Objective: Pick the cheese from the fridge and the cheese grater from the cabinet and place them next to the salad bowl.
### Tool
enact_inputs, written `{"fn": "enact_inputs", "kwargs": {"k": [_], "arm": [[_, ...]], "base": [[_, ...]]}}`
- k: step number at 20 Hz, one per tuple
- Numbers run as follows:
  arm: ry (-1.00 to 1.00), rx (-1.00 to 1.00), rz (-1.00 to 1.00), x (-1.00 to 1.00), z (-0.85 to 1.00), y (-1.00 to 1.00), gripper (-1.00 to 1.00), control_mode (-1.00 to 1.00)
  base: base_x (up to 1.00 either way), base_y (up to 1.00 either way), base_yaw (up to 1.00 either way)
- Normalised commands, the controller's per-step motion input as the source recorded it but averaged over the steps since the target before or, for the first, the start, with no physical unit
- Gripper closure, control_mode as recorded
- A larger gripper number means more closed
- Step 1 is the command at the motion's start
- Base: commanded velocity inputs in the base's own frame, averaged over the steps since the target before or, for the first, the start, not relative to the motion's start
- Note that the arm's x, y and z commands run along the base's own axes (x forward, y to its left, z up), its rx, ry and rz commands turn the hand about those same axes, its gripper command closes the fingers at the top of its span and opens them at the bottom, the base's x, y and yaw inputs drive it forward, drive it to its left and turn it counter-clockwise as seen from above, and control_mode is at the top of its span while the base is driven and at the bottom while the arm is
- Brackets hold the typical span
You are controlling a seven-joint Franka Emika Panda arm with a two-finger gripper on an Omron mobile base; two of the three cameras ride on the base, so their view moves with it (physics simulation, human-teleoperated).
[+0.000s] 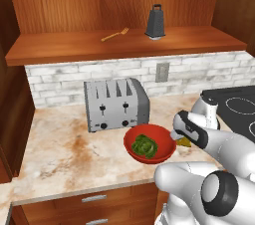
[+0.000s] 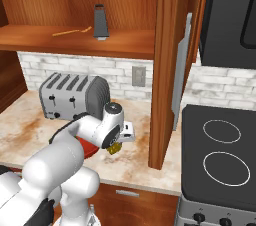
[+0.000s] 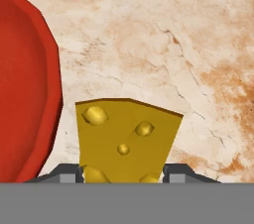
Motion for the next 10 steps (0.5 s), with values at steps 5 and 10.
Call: {"fn": "enact_inputs", "kwargs": {"k": [5,10], "arm": [[0.0,0.0,0.0,0.09,-0.26,0.0,1.0,-1.0],[0.0,0.0,0.0,0.1,-0.21,0.0,1.0,-1.0]], "base": [[0.0,0.0,0.0],[0.0,0.0,0.0]]}}
